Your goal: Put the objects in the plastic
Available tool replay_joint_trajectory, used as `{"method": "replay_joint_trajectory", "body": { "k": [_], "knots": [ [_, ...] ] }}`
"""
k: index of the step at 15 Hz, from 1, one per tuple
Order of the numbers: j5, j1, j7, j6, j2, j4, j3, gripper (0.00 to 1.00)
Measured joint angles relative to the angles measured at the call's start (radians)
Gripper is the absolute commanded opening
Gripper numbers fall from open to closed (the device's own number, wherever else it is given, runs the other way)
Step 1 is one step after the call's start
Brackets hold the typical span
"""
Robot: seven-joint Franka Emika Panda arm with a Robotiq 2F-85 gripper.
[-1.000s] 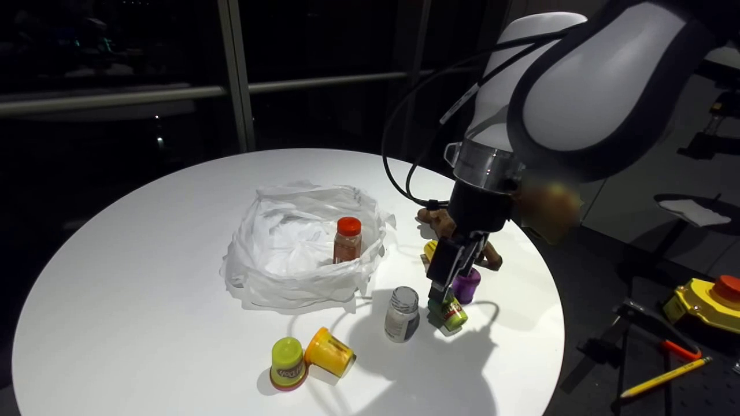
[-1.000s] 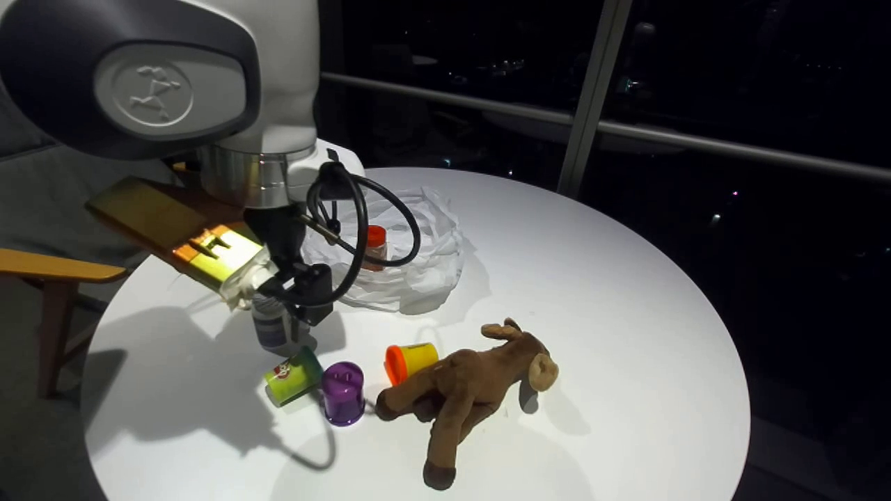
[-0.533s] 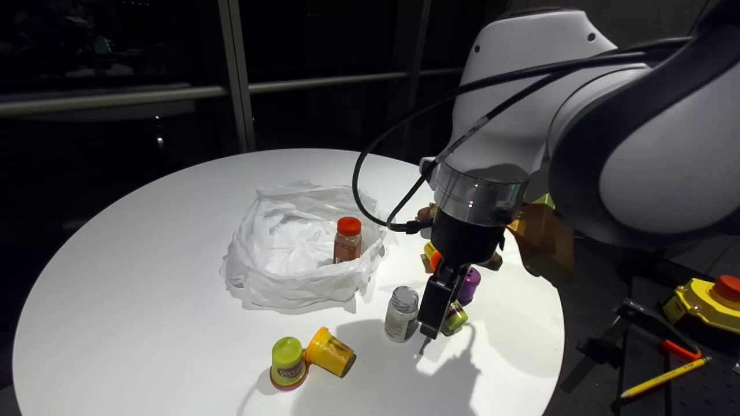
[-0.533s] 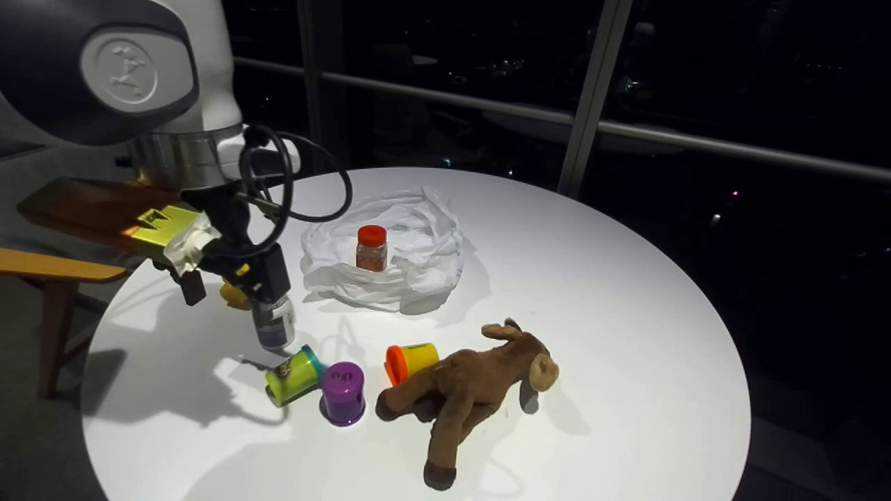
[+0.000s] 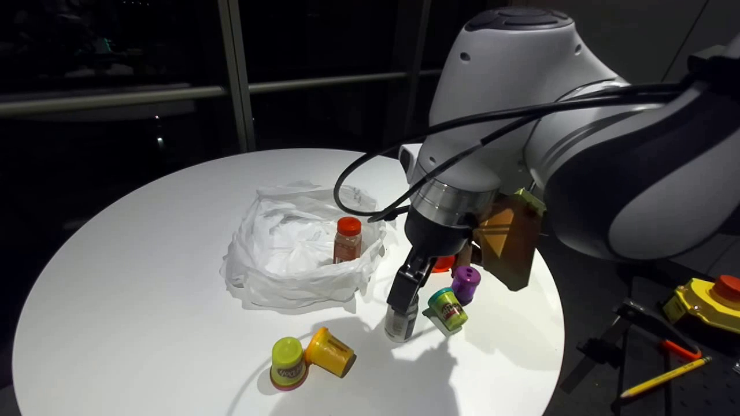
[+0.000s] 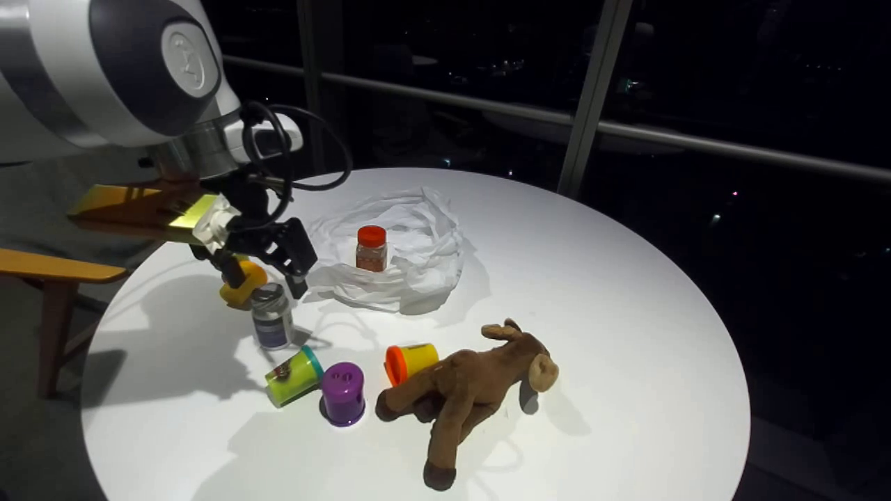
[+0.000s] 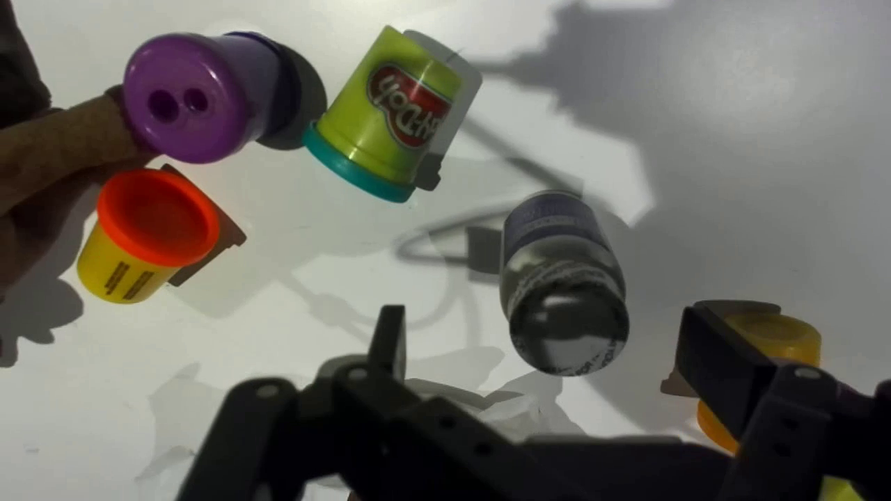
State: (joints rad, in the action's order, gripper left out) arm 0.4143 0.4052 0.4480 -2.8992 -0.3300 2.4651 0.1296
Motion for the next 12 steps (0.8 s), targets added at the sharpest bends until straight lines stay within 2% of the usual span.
{"method": "replay_joint_trajectory", "body": {
  "k": [3,4,5,11,12],
  "knots": [
    [-0.003,-0.002,0.001,-0.001,-0.040,-0.029,0.004,1.00],
    [-0.010,-0.007,-0.002,-0.001,-0.053,-0.036,-0.003,0.84],
    [-0.015,-0.014,-0.003,-0.001,-0.064,-0.040,-0.011,0.74],
    [-0.099,-0.029,-0.060,-0.001,-0.086,-0.051,-0.031,0.27],
    [-0.108,-0.029,-0.062,0.005,-0.081,-0.051,-0.031,0.26]
  ]
}}
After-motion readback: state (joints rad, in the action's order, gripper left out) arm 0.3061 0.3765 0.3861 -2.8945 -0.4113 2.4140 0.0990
